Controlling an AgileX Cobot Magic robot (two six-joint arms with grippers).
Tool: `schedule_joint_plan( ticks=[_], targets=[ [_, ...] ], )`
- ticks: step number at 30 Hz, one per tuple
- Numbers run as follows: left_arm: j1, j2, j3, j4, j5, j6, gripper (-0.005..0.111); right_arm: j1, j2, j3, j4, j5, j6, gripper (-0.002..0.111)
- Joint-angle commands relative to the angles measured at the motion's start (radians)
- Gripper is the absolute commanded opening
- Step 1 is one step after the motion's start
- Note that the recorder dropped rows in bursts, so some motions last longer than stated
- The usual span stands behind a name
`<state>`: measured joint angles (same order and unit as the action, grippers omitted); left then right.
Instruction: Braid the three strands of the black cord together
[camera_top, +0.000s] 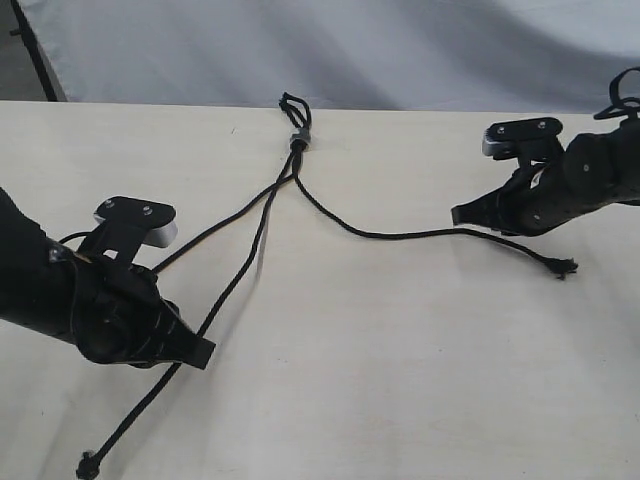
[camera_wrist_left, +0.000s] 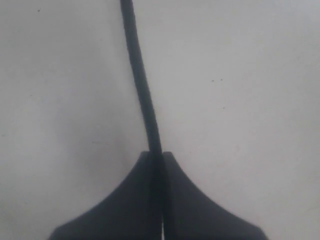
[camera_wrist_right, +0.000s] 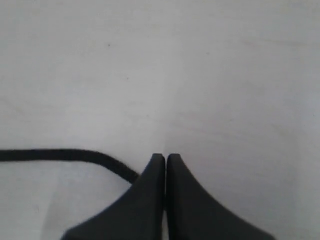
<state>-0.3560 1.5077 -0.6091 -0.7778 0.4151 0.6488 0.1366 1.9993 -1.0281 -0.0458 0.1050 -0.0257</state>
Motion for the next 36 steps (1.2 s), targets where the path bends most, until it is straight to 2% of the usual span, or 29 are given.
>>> schedule_joint_plan(
  ticks=[1, 5, 9, 11, 12, 13, 15, 18, 20, 23, 27, 31, 33, 36],
  targets=[
    [-0.006, -0.009, -0.003, -0.004, -0.002, 0.011, 0.002, -0.007, 0.023, -0.007, -0.011, 0.083, -0.035, 0.002],
    [-0.006, -0.009, -0.003, -0.004, -0.013, 0.011, 0.002, -0.007, 0.028, -0.005, -0.008, 0.194, -0.051, 0.002],
    [-0.006, -0.009, -0.003, -0.004, -0.037, 0.018, 0.002, 0.04, -0.001, 0.007, 0.03, 0.422, -0.068, 0.002],
    [-0.006, -0.009, -0.003, -0.004, -0.065, 0.018, 0.002, 0.129, -0.054, 0.087, 0.167, 0.438, -0.185, 0.002],
    [-0.006, -0.009, -0.003, -0.006, -0.075, 0.018, 0.002, 0.231, -0.117, 0.192, 0.284, 0.341, -0.294, 0.002],
    [-0.006, -0.009, -0.003, -0.008, -0.075, 0.018, 0.002, 0.287, -0.148, 0.242, 0.304, 0.293, -0.326, 0.002],
    [-0.006, -0.009, -0.003, -0.014, -0.075, 0.018, 0.002, 0.463, -0.321, 0.377, 0.308, 0.196, -0.273, 0.002],
    [-0.006, -0.009, -0.014, -0.016, -0.071, 0.006, 0.002, 0.598, -0.585, 0.47, 0.308, 0.139, -0.25, 0.002],
    [-0.006, -0.009, -0.039, -0.048, -0.059, -0.001, 0.002, 0.595, -0.749, 0.499, 0.305, 0.136, -0.248, 0.002],
    [-0.006, -0.009, -0.109, -0.099, -0.006, 0.011, 0.002, 0.54, -0.971, 0.526, 0.287, 0.131, -0.248, 0.002],
    [-0.006, -0.009, -0.184, -0.184, 0.054, 0.037, 0.002, 0.487, -1.093, 0.554, 0.271, 0.127, -0.248, 0.002],
    [-0.012, -0.007, -0.242, -0.317, 0.067, 0.094, 0.002, 0.47, -1.154, 0.616, 0.271, 0.04, -0.248, 0.002],
    [-0.034, -0.004, -0.258, -0.368, 0.044, 0.122, 0.002, 0.47, -1.165, 0.649, 0.271, -0.009, -0.248, 0.002],
    [-0.113, 0.005, -0.262, -0.455, -0.049, 0.182, 0.002, 0.47, -1.168, 0.695, 0.271, -0.09, -0.248, 0.002]
  ],
)
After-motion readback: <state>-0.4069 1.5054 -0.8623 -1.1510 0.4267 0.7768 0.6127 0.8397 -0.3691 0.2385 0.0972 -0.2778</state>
